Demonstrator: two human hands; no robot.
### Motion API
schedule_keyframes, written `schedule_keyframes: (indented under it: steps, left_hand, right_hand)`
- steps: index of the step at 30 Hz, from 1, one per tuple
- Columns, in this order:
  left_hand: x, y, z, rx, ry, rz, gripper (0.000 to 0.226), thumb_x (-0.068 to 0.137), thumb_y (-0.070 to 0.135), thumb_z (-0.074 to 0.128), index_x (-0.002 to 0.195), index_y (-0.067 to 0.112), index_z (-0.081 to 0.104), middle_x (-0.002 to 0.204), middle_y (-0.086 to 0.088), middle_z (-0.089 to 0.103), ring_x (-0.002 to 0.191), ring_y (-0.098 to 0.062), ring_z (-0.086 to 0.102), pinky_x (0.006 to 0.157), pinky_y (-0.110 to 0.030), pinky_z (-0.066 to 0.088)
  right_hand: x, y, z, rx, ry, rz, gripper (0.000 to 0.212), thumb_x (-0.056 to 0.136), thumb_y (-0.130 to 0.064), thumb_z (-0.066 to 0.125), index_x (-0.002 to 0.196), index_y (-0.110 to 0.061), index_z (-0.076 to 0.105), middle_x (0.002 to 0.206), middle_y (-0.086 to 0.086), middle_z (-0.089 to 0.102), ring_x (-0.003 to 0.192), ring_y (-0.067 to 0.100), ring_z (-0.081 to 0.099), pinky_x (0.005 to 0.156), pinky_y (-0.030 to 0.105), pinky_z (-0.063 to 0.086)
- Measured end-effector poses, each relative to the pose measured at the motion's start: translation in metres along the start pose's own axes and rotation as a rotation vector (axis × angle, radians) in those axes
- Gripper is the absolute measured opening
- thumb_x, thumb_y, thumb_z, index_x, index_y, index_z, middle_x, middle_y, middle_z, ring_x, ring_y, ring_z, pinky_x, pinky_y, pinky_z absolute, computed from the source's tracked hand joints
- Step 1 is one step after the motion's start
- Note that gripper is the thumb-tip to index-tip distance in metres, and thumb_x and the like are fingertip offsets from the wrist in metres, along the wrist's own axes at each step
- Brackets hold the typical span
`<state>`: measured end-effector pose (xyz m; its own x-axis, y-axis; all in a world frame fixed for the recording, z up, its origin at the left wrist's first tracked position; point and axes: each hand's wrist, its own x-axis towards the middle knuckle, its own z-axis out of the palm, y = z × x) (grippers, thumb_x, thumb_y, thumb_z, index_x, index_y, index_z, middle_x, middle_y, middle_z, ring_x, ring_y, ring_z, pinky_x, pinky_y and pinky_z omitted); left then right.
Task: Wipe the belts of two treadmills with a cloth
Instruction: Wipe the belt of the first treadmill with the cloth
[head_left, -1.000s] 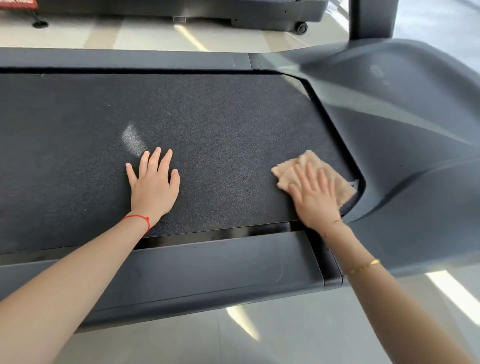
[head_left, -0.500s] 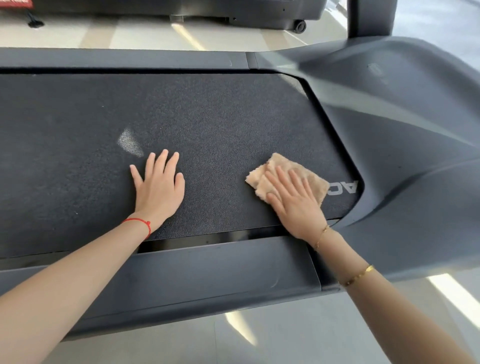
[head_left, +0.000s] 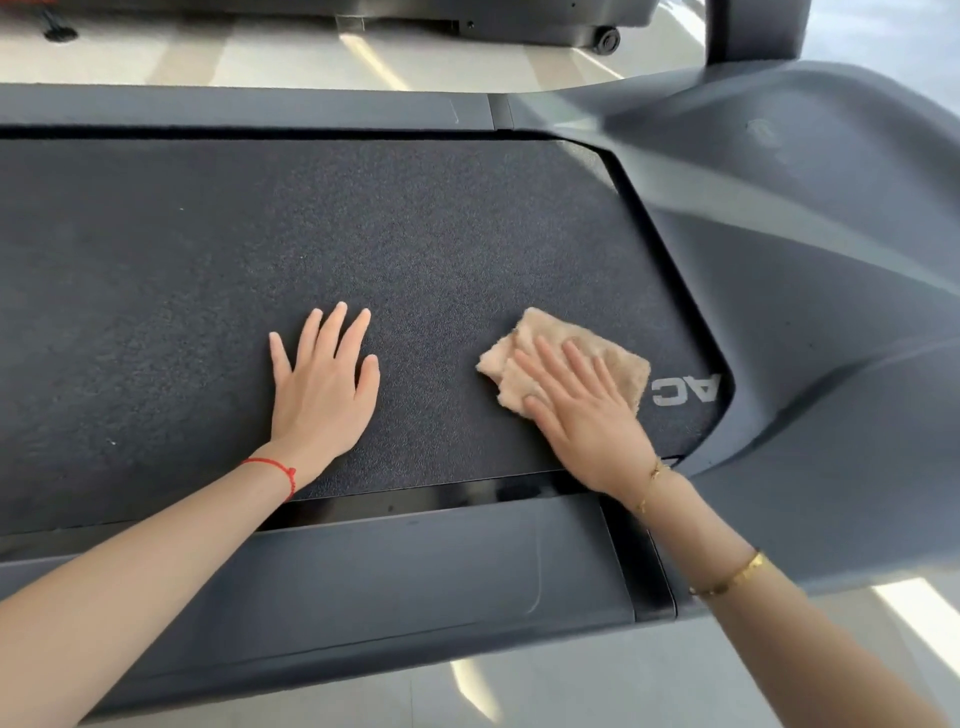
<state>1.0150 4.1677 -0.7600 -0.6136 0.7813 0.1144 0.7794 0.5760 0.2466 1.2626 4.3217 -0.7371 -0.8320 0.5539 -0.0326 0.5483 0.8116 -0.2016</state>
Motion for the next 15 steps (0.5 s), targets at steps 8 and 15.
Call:
schedule_keyframes:
  steps: [8,15]
  left_hand:
    - [-0.002,0.005,-0.001,0.027,0.011,-0.02,0.055,0.103,0.035,0.03,0.157,0.024,0.025,0.165,-0.001,0.022,0.153,-0.023,0.012,0.121,-0.061,0.006]
    - [-0.002,0.006,-0.002,0.043,-0.001,-0.019,0.055,0.103,0.033,0.032,0.157,0.023,0.026,0.164,-0.002,0.024,0.153,-0.024,0.014,0.121,-0.062,0.008]
  right_hand:
    - [0.098,0.056,-0.017,0.024,0.018,0.317,0.053,0.106,-0.044,0.018,0.157,-0.033,0.012,0.166,-0.005,0.001,0.152,0.026,-0.004,0.122,0.047,-0.005]
    - [0.078,-0.011,0.001,0.01,0.005,-0.046,0.052,0.107,-0.039,0.024,0.157,-0.028,0.015,0.165,-0.005,0.008,0.152,0.028,0.002,0.122,0.046,-0.004]
